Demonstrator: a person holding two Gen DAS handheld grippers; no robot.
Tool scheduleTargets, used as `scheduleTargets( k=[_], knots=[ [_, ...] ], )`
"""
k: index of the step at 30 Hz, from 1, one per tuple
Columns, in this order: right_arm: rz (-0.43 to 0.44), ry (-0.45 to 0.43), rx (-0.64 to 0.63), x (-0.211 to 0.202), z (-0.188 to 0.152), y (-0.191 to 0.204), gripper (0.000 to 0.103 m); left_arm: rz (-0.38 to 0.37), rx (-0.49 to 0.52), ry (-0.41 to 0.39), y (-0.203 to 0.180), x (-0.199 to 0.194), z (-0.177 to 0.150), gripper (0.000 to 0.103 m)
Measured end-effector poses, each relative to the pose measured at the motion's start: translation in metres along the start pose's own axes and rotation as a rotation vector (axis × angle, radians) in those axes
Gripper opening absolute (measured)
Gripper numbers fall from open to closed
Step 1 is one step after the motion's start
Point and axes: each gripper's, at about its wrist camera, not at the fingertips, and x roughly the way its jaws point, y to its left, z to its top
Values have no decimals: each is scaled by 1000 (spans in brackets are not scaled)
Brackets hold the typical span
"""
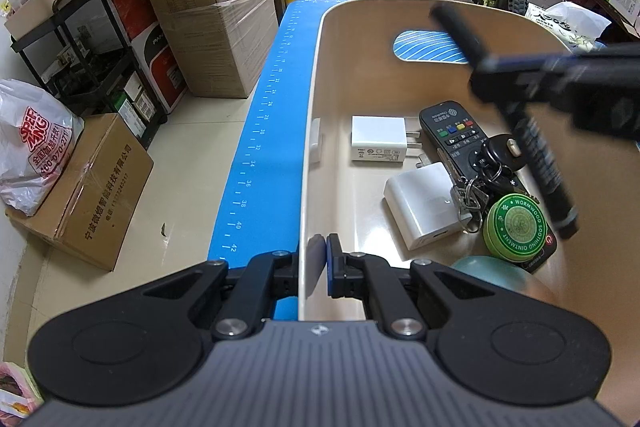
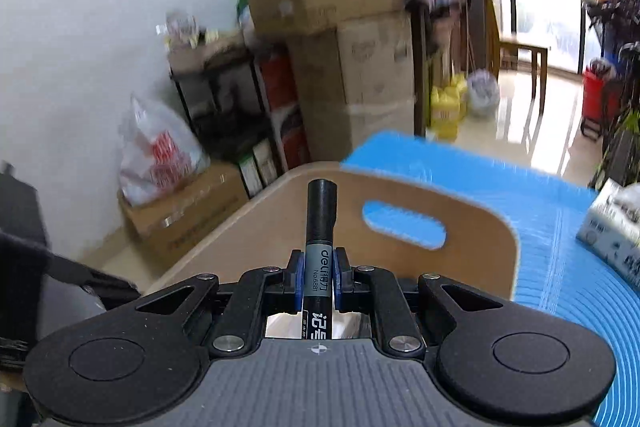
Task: Organize rigid objects
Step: 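Lift the black marker with the right tool and carry it over the bin, then open the right tool to drop the marker into the bin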
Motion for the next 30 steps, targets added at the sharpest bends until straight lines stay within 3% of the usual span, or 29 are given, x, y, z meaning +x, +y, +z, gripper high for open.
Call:
scheduleTargets(
  k=[5, 14, 15, 17, 19, 22, 25, 30],
  knots=[
    [-48, 138, -43, 24, -9, 8, 22, 7, 8, -1, -3, 0, 1, 8],
    [-64, 225, -64, 35, -6, 11, 26, 10, 8, 1, -3, 1, 1, 8],
    [-62, 221, -63, 35, -6, 11, 31, 11, 9, 1, -4, 1, 1, 8],
    [-60, 207, -63, 31, -5, 11, 51, 13, 7, 1, -4, 1, 1, 8],
    [-68, 189, -66, 28, -4, 11, 60, 14, 11, 2, -4, 1, 1, 8],
    [-78, 167, -97, 23, -3, 14, 65, 15, 14, 2, -4, 0, 1, 8],
    [-100, 129, -128, 14, -1, 16, 77, 17, 15, 4, -4, 0, 1, 8],
    [-122, 28, -125, -15, 3, 14, 87, 16, 12, 4, -3, 0, 1, 8]
  ],
)
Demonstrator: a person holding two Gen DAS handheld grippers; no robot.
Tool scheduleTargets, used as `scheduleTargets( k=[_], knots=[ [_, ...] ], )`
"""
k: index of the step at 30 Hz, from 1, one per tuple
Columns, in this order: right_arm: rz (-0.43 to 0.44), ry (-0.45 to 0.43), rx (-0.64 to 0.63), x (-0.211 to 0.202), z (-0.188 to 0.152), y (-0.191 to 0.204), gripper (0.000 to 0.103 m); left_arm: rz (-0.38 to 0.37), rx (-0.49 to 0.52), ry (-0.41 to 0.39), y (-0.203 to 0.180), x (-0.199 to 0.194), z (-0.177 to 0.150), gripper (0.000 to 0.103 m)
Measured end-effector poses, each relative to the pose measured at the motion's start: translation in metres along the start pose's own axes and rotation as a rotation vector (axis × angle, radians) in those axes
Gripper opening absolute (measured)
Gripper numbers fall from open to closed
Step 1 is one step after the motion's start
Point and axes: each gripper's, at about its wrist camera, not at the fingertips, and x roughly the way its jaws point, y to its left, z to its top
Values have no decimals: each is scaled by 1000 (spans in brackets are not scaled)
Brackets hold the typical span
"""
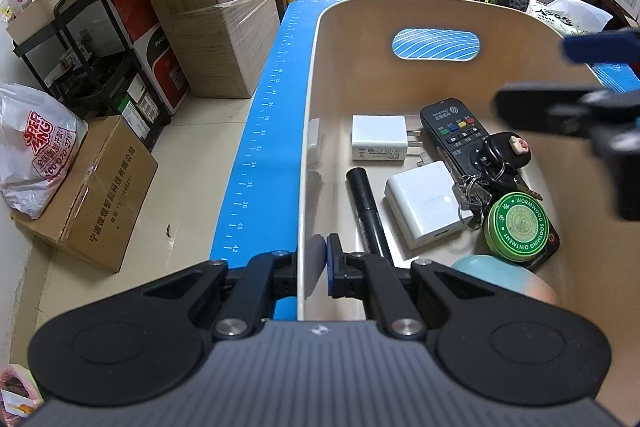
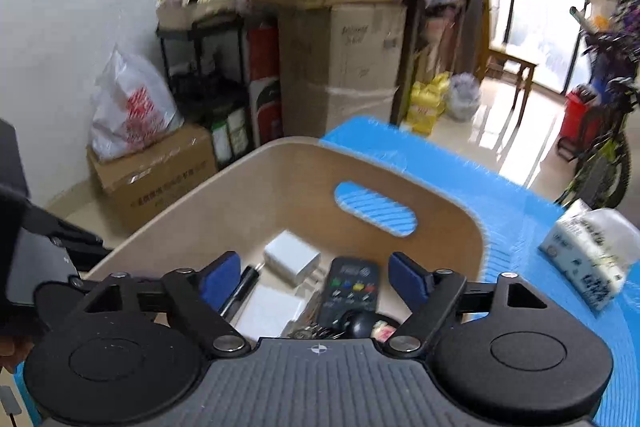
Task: Organize rigid objects
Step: 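Open the right tool to drop the marker into the bin, then move the right tool back to the orange-purple toy knife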
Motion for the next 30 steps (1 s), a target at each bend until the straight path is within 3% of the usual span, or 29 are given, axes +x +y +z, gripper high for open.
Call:
scheduleTargets(
  k=[2, 11, 18, 20, 22, 30],
  knots=[
    [-19, -50, 7, -12, -1, -6, 95, 0, 1, 0, 0, 0, 0, 8],
    [-135, -140, 78, -47, -19, -51, 101, 0, 0, 0, 0, 0, 0, 8],
    [-239, -97, 189, -38, -60, -93, 101, 0, 0, 0, 0, 0, 0, 8],
    [-242, -127, 231, -37, -75, -101, 101, 0, 0, 0, 0, 0, 0, 8],
    [-283, -73, 259, -27, -82, -106, 101, 0, 0, 0, 0, 0, 0, 8],
    [-299, -33, 353, -15, -123, -130, 101, 1, 1, 0, -1, -1, 2, 8]
  ],
)
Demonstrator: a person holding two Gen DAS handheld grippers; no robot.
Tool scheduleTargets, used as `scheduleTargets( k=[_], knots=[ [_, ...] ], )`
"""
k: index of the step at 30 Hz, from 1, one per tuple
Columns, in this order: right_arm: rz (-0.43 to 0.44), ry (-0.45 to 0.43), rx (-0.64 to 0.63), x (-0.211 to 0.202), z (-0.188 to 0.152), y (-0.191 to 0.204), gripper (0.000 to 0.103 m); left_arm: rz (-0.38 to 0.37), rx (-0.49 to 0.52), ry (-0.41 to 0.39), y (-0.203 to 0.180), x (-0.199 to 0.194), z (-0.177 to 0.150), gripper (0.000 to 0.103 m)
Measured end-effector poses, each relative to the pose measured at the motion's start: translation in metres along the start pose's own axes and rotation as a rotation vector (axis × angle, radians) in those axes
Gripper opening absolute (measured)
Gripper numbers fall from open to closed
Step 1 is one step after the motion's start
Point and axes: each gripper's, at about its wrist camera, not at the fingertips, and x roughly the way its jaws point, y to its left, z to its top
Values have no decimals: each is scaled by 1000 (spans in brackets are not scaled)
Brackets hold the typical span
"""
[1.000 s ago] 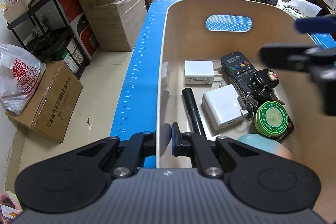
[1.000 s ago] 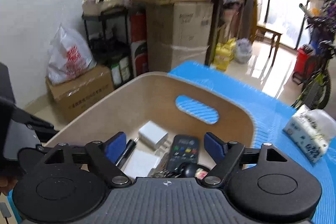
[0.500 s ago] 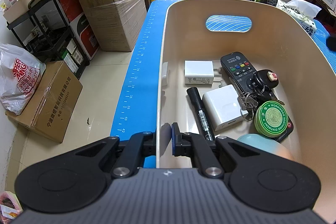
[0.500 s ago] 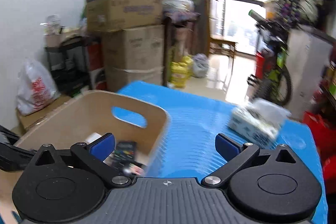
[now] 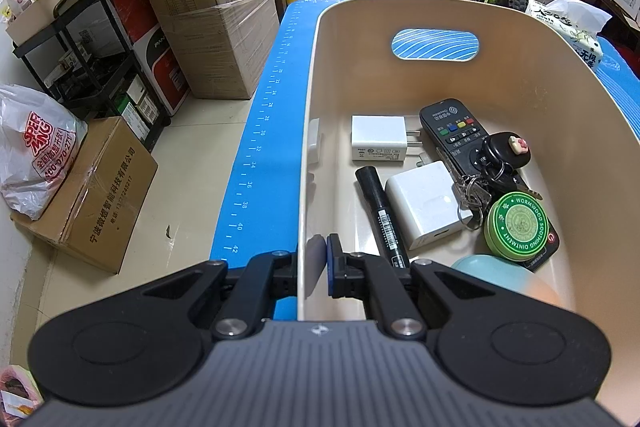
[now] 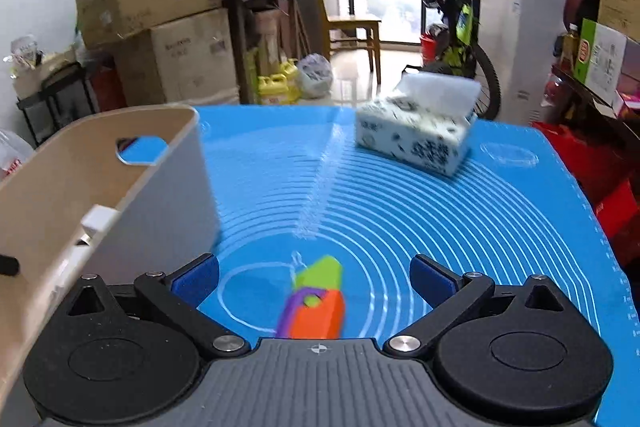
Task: Organize rigid objects
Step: 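Move the right tool back to the orange-purple toy knife, then grasp the orange-purple toy knife with the right tool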
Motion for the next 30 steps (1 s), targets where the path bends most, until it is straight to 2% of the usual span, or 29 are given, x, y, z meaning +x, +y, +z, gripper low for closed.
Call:
scheduleTargets(
  k=[4, 15, 17, 21, 24, 25, 26, 30],
  knots=[
    [-8, 25, 12, 9, -6, -3, 101, 0, 0, 0, 0, 0, 0, 8],
    [-70, 142, -67, 32, -25, 15, 98, 0, 0, 0, 0, 0, 0, 8],
    [-69, 166, -58, 37, -28, 14, 91, -1, 0, 0, 0, 0, 0, 8],
    [-53, 137, -46, 35, -32, 12, 84, -1, 0, 0, -1, 0, 1, 8],
    [-46, 124, -58, 32, -33, 14, 73, -1, 0, 0, -1, 0, 1, 8],
    [-43, 119, -62, 30, -33, 15, 60, -2, -1, 0, -1, 0, 0, 8],
    [-39, 113, -67, 28, -32, 16, 51, -2, -1, 0, -1, 0, 0, 8],
    [-33, 112, -45, 26, -31, 14, 50, -3, -3, -1, -1, 0, 0, 8]
  ],
)
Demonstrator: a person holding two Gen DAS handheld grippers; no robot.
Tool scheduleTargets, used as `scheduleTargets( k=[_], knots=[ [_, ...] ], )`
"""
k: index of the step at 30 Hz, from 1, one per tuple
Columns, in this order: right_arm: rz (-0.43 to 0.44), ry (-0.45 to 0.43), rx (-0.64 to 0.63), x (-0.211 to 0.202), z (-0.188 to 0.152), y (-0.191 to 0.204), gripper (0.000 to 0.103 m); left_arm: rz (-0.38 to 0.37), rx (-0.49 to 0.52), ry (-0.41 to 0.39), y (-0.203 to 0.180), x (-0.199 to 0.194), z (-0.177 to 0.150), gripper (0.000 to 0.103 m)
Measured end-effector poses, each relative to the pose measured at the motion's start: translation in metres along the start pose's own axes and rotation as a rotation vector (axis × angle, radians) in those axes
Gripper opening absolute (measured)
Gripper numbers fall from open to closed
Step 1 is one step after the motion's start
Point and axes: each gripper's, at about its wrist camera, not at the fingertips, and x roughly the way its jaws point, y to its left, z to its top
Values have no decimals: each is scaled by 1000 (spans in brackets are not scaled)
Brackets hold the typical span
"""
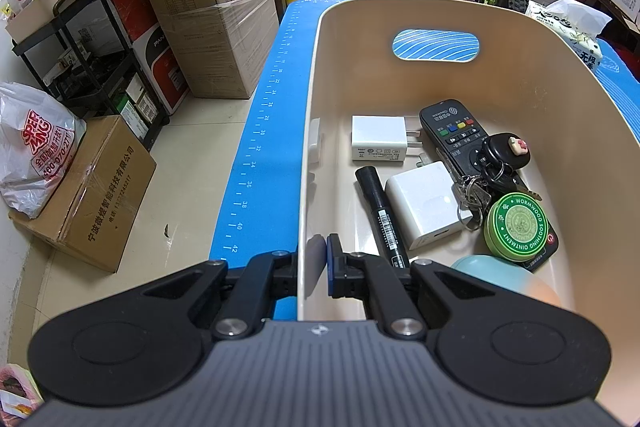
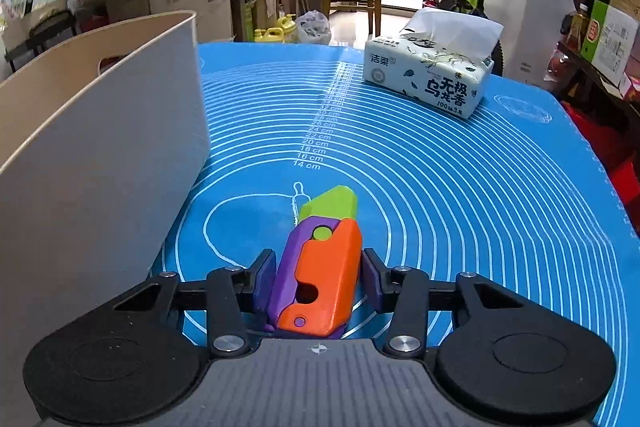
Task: Organize rigid objects
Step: 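Grasp the orange-purple toy knife with the right tool, then carry the toy knife with the right tool over the bin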
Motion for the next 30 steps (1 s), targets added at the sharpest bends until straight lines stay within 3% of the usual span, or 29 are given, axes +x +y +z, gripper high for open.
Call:
scheduleTargets(
  k=[9, 17, 25, 30],
  knots=[
    [22, -81, 48, -21, 4, -16, 50, 1, 3, 0, 0, 1, -1, 8],
    [67, -201, 26, -64, 24, -10, 50, 1, 3, 0, 0, 1, -1, 8],
    [164, -300, -67, -103, 56, 28, 50, 1, 4, 0, 0, 1, -1, 8],
    [201, -297, -141, -103, 72, 61, 50, 1, 4, 0, 0, 1, -1, 8]
  ],
)
